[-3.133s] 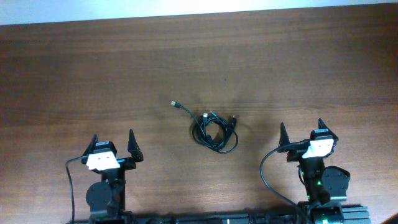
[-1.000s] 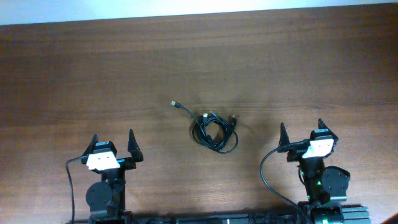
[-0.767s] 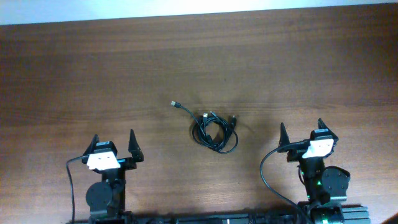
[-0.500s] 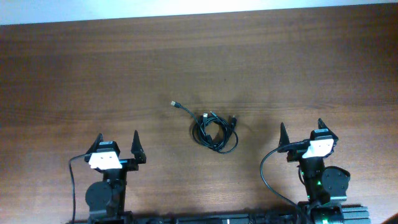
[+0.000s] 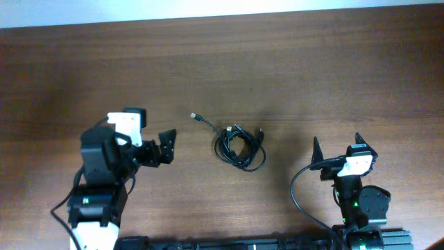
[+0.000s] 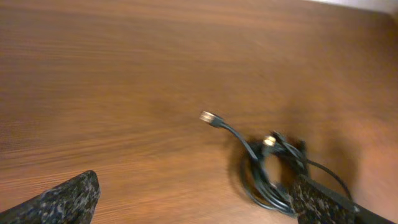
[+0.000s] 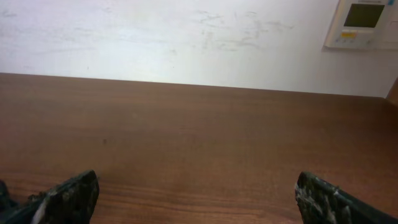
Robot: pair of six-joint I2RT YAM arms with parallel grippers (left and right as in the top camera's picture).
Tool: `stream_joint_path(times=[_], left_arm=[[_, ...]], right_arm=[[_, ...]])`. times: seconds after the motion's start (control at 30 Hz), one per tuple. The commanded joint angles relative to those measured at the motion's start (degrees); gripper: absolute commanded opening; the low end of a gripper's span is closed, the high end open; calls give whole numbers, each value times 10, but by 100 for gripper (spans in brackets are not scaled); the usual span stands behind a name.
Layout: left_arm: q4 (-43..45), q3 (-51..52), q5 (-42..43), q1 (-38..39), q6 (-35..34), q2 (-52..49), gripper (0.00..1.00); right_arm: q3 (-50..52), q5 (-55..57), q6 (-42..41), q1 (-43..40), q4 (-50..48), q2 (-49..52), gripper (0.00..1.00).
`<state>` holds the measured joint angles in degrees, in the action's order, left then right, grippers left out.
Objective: Untangle cables
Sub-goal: 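Reach the left gripper to the black cable bundle and grasp it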
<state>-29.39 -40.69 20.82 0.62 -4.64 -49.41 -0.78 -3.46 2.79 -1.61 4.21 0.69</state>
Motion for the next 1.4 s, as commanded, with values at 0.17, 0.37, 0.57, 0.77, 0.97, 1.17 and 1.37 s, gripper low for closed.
stream_joint_path(times=[0.17,0.37,0.57,0.77,0.97,1.17,1.37], left_arm=[[16,-20,148,89,-5,-79,99],[17,-20,165,91,-40,-93,99],[17,-20,-25,180,-173,-96,96],[-31,-93,-136,276,-232,-182,87],[-101,-165,-183,304,-296,-328,86],[-102,-165,-181,311,-361,-385,98],[-82,-164,-183,313,-387,-421,90]], right_arm=[[5,7,0,5,1,-4,99],[5,7,0,5,1,-4,99],[5,7,0,5,1,-4,99],[5,7,0,5,1,-4,99],[5,7,0,5,1,-4,98],[5,7,0,5,1,-4,99],[5,7,0,5,1,-4,99]])
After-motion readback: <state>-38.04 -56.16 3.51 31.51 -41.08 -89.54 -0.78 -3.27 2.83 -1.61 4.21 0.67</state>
